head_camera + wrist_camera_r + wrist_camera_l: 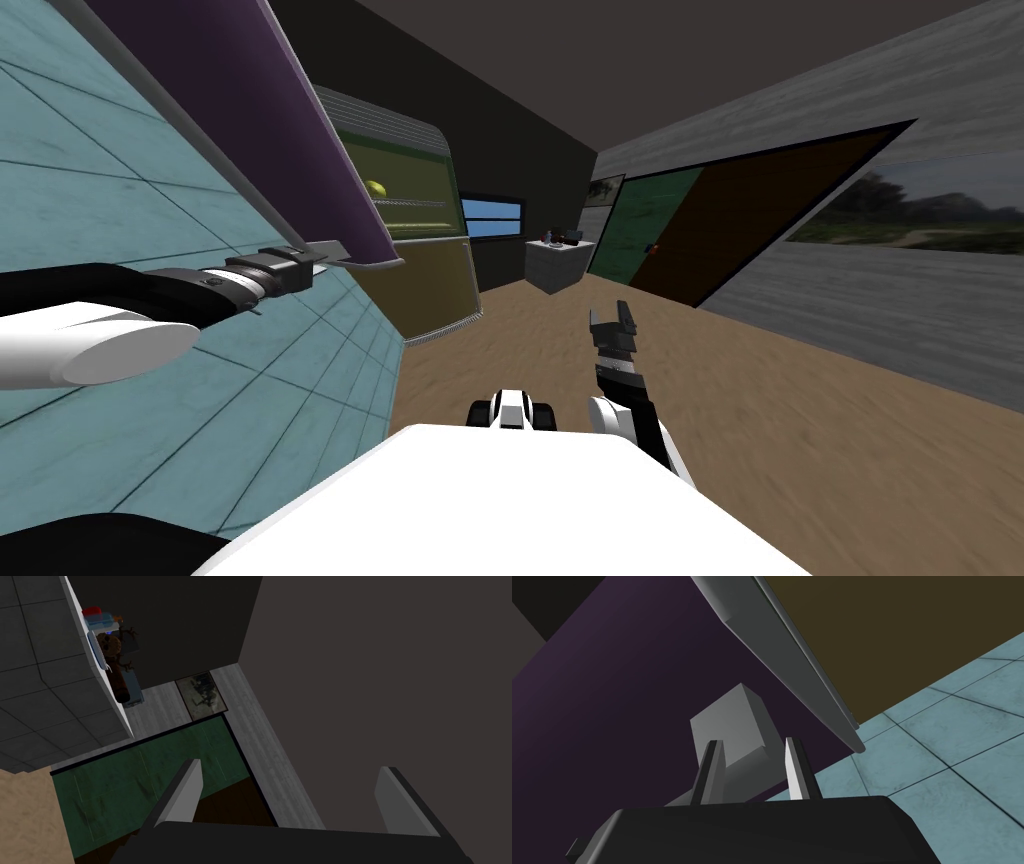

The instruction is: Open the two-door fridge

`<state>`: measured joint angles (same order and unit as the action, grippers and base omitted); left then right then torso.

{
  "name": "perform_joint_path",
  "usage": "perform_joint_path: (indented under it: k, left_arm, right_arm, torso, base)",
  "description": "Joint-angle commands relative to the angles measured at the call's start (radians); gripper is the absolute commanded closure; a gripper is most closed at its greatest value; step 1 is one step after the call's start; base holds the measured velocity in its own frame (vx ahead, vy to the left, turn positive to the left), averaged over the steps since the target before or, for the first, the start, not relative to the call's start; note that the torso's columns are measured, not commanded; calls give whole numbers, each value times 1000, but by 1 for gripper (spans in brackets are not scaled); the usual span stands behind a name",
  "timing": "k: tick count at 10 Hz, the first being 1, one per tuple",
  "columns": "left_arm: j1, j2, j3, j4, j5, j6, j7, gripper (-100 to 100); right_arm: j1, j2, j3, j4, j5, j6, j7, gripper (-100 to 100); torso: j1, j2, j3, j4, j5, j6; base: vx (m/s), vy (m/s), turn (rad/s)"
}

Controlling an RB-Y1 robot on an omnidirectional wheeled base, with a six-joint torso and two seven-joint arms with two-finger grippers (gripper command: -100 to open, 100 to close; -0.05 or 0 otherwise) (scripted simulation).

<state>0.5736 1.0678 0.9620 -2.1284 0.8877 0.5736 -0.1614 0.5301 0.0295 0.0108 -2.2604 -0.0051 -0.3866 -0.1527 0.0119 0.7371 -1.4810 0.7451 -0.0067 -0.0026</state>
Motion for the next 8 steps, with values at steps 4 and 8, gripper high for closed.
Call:
perform_joint_path:
  k: [4, 8]
  left_arm:
    - [9, 66, 56, -18, 66, 37, 25, -100]
    - [7, 130, 122, -6, 91, 101, 63, -100]
  right_arm:
    - [0, 0, 0, 0, 0, 0, 0, 0]
    - [0, 0, 0, 0, 0, 0, 0, 0]
  torso:
    - [-14, -3, 1, -4, 1, 1]
    - [-13, 1, 4, -5, 3, 4]
  base:
    - [-147, 119, -39]
    - [5, -18, -29]
